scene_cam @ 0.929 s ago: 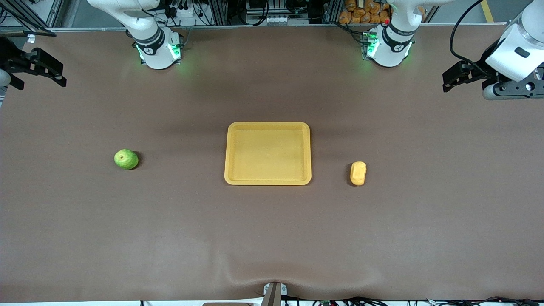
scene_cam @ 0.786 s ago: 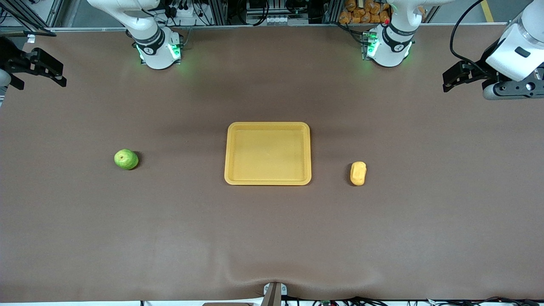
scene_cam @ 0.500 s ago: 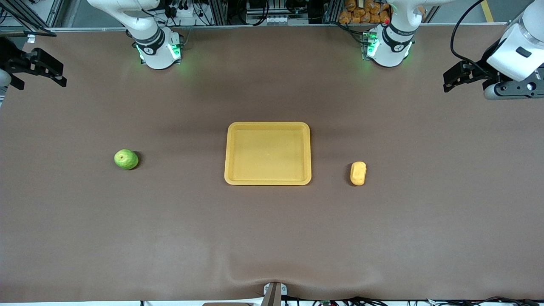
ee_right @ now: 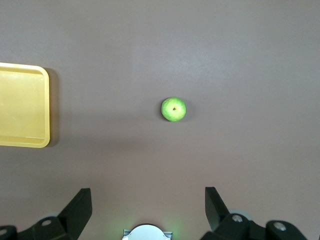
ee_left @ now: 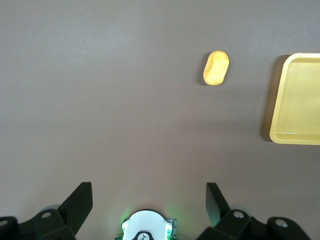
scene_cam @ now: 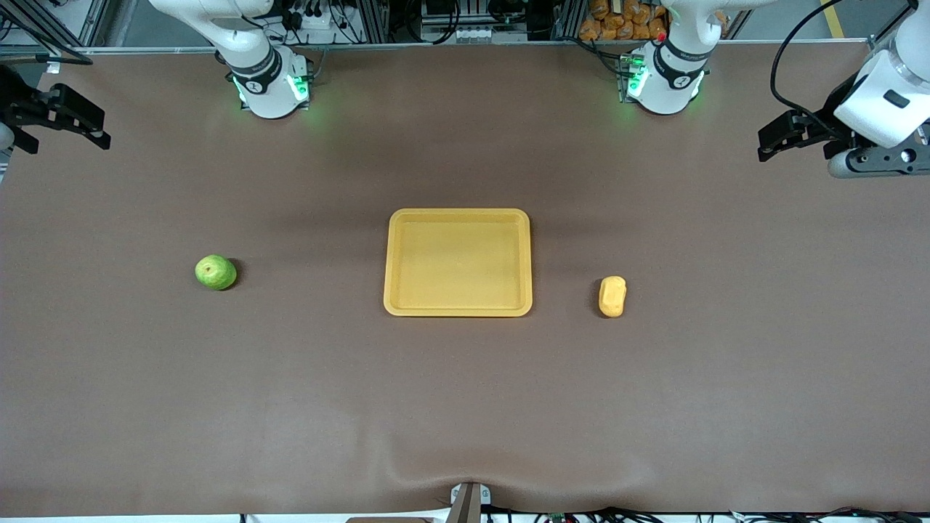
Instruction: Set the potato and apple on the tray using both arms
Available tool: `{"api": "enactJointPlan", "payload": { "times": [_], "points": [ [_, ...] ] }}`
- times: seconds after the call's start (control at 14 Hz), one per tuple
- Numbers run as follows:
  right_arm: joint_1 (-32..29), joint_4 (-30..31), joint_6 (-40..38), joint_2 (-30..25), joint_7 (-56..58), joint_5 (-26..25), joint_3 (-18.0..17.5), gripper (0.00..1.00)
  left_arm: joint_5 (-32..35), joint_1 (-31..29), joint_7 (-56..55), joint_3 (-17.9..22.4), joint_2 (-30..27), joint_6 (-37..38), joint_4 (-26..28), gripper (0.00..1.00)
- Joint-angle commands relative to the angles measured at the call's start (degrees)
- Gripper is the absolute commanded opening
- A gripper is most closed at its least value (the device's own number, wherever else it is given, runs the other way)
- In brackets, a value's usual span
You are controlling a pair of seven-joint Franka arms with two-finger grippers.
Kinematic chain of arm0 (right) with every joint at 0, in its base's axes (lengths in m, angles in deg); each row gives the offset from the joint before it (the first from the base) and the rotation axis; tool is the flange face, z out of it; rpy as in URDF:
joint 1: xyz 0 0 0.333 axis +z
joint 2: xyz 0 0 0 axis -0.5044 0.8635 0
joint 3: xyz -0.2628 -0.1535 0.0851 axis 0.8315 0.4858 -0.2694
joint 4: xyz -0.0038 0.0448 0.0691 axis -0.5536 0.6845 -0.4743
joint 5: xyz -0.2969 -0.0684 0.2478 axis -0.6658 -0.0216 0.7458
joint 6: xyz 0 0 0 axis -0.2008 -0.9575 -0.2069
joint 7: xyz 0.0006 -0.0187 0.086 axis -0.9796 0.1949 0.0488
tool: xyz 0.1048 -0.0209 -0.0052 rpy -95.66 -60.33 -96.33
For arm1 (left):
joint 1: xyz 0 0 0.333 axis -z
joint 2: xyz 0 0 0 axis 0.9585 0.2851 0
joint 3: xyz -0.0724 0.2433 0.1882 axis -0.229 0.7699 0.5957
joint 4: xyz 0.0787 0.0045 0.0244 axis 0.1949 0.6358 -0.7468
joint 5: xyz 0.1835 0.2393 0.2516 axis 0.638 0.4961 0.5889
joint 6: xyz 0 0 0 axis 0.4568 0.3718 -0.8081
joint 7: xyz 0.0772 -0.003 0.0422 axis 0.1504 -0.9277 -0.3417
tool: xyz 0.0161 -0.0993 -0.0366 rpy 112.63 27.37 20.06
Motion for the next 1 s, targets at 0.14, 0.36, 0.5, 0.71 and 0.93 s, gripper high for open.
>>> {"api": "enactJointPlan", "payload": {
  "times": [0.14, 0.36, 0.5, 0.71, 0.93],
  "points": [
    [-1.5, 0.2, 0.1, 1.0, 1.3, -0.3, -0.5, 1.00, -1.3, -1.1, 1.1, 0.1, 0.2, -1.4, 1.2, 1.00],
    [-1.7, 0.2, 0.3, 1.7, 1.3, -0.6, -0.5, 1.00, -1.3, -1.1, 0.9, 0.1, 1.3, -6.5, 4.6, 1.00],
    [-2.0, 0.2, 0.1, 3.1, 1.3, -0.6, -0.5, 1.00, -1.3, -1.1, 0.8, 0.1, 4.0, -8.9, 4.5, 1.00],
    [-2.4, 0.3, 0.5, 4.1, 1.3, -0.6, -0.5, 1.00, -1.4, -0.9, 0.2, -0.2, 8.0, -10.1, 4.2, 1.00],
    [-2.4, 0.2, 0.5, 6.5, 1.4, -0.6, -0.5, 1.00, -1.6, -0.1, -0.2, -0.8, 11.2, -11.6, 4.3, 1.00]
  ]
}}
